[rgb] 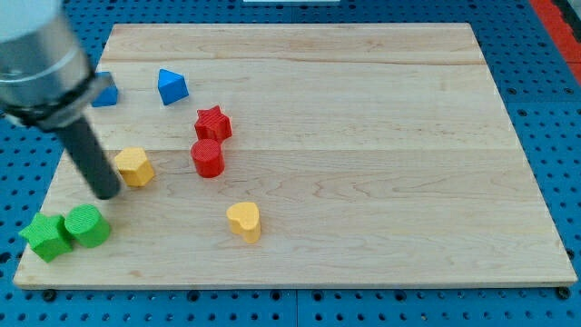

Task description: Push the yellow blocks to the bottom center

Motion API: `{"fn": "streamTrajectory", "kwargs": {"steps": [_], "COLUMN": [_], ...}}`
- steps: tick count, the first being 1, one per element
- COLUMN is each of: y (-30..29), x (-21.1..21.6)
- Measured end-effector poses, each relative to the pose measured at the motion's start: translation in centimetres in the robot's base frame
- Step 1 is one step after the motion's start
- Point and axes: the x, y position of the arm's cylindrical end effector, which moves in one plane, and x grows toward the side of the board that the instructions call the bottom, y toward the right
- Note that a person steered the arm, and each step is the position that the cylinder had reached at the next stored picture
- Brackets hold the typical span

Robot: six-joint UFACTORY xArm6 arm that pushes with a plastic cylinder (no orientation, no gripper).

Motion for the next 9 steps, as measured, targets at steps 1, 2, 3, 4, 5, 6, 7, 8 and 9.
{"fn": "streamTrajectory", "kwargs": {"steps": [1, 2, 3, 4, 5, 6, 7, 8, 9], "y": [-1.3, 2.5, 6.7, 11.4, 12.4, 9.0, 8.1, 8.7, 11.8], "x": [-4.6, -5.2, -2.8, -1.3, 0.1, -1.3, 0.5, 2.1, 2.4]}}
